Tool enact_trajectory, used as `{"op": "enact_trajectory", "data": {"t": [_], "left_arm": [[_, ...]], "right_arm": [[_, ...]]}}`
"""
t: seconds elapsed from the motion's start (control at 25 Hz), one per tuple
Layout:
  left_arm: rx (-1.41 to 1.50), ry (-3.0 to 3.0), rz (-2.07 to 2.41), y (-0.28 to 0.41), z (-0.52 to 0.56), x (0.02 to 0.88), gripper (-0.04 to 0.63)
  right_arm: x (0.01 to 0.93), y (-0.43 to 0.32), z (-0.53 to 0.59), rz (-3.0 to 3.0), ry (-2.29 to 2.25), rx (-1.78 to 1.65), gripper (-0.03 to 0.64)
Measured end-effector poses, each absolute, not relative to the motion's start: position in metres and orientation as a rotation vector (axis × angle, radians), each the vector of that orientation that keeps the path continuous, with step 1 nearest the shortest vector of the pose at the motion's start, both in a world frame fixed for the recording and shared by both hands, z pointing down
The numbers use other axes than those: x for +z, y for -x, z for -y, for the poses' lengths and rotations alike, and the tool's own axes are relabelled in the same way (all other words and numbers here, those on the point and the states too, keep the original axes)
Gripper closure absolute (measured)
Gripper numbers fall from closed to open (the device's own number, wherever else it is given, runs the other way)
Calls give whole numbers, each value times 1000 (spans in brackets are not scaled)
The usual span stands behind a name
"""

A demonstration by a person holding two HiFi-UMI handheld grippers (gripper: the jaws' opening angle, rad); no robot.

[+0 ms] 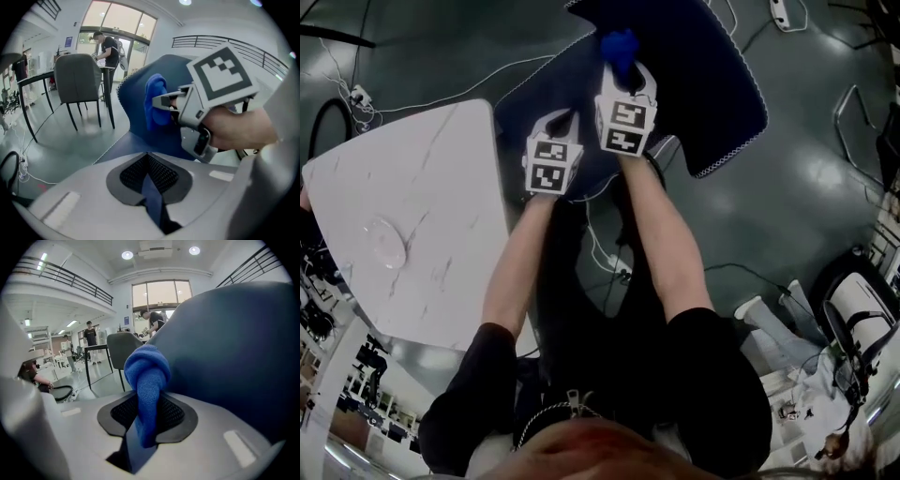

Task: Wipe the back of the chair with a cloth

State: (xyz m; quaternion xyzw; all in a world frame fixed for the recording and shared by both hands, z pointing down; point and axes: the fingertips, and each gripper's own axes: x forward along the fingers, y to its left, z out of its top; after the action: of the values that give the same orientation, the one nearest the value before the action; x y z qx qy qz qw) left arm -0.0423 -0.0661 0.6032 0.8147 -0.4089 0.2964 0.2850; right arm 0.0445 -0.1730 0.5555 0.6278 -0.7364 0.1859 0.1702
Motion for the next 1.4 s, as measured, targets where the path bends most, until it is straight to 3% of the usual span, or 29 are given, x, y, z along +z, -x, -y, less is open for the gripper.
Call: {"op": "enact_trajectory", "data": {"t": [0.4,1.4], "left_arm": [[765,-2061,1225,73,74,633,586],[821,-2132,1170,55,56,632,586]], "right_arm": [[584,-3,226,2192,-1623,511,502],[626,-110,121,1814,-1938,639,501]]}}
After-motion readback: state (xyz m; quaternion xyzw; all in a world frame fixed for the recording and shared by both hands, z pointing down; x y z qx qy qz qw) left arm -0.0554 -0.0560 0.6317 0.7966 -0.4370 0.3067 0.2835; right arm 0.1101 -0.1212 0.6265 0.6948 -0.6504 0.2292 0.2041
